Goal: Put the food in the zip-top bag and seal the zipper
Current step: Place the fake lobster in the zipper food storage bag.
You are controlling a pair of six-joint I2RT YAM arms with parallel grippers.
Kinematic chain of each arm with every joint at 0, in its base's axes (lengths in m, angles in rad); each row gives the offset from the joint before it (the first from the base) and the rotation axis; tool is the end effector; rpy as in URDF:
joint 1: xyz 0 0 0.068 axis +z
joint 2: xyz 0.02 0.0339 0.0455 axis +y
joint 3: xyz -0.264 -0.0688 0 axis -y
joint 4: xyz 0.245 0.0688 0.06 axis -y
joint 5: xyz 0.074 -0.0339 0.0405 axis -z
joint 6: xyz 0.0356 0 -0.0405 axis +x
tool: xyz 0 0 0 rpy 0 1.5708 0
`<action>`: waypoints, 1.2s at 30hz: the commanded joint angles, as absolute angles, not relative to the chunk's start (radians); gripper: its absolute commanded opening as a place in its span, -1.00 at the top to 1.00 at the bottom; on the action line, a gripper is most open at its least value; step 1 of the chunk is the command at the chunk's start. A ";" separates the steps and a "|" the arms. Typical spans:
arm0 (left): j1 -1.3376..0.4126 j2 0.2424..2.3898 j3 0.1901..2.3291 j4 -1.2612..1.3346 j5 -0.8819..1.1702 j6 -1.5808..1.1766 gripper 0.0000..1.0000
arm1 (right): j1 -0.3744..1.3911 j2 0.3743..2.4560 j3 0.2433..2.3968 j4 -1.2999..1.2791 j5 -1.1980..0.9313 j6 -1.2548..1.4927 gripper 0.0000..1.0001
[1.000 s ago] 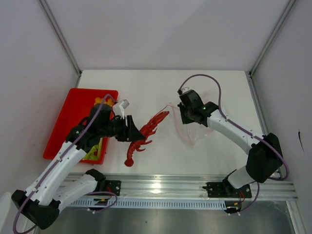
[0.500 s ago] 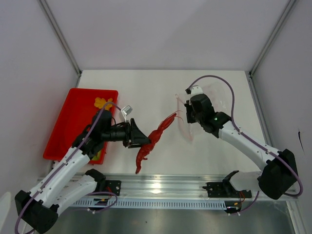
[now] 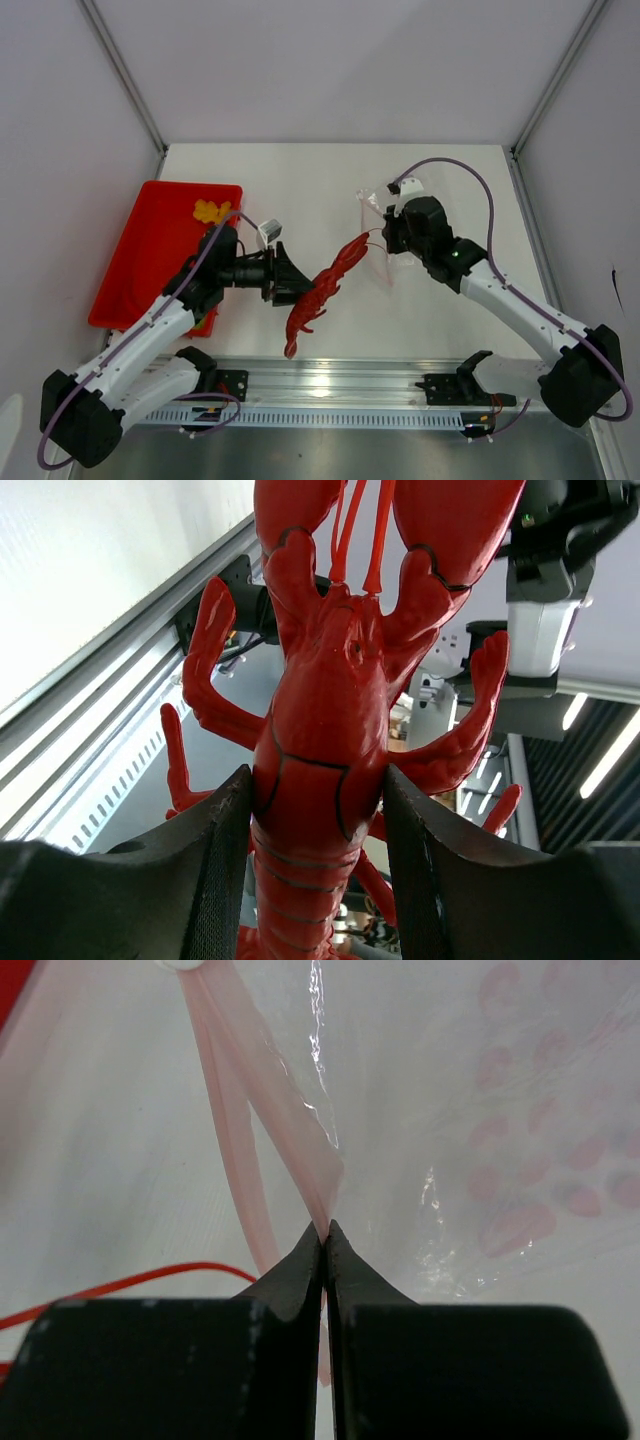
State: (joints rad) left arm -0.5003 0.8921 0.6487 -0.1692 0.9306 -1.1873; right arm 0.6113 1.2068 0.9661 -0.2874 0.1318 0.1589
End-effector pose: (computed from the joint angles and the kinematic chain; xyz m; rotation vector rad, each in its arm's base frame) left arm 0.1563 -0.1180 0.2800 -0.0632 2.4047 -1.8793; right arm 0.2260 0.1527 0.3050 -0.3951 2.0733 0.3261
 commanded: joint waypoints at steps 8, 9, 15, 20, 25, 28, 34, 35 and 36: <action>-0.506 0.948 0.563 0.075 0.989 -1.384 0.99 | 0.607 1.112 0.910 -0.193 0.089 0.172 1.00; -0.506 0.954 0.563 0.078 0.989 -1.387 0.99 | 0.609 1.114 0.910 -0.195 0.086 0.175 1.00; -0.508 0.997 0.577 0.095 0.988 -1.404 0.99 | 0.609 1.091 0.890 -0.176 0.061 0.175 1.00; -0.511 1.046 0.548 0.167 0.983 -1.436 0.99 | 0.609 1.080 0.885 -0.176 0.029 0.198 1.00; -0.522 1.091 0.540 0.227 0.988 -1.468 0.99 | 0.627 1.081 0.885 -0.167 0.012 0.227 1.00; -0.531 1.111 0.555 0.233 0.991 -1.471 0.99 | 0.640 1.089 0.885 -0.161 0.012 0.244 1.00; -0.537 1.124 0.532 0.287 0.985 -1.511 0.99 | 0.686 1.091 0.885 -0.152 -0.026 0.265 1.00; -0.537 1.126 0.532 0.290 0.983 -1.516 0.99 | 0.690 1.091 0.887 -0.150 -0.029 0.268 1.00; -0.537 1.129 0.532 0.291 0.980 -1.517 0.99 | 0.696 1.092 0.888 -0.152 -0.031 0.270 1.00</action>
State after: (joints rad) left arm -0.5274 1.1263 0.5343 0.2024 0.9569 -1.4761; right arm 0.6739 1.1046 0.8814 -0.1997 -0.0036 0.2470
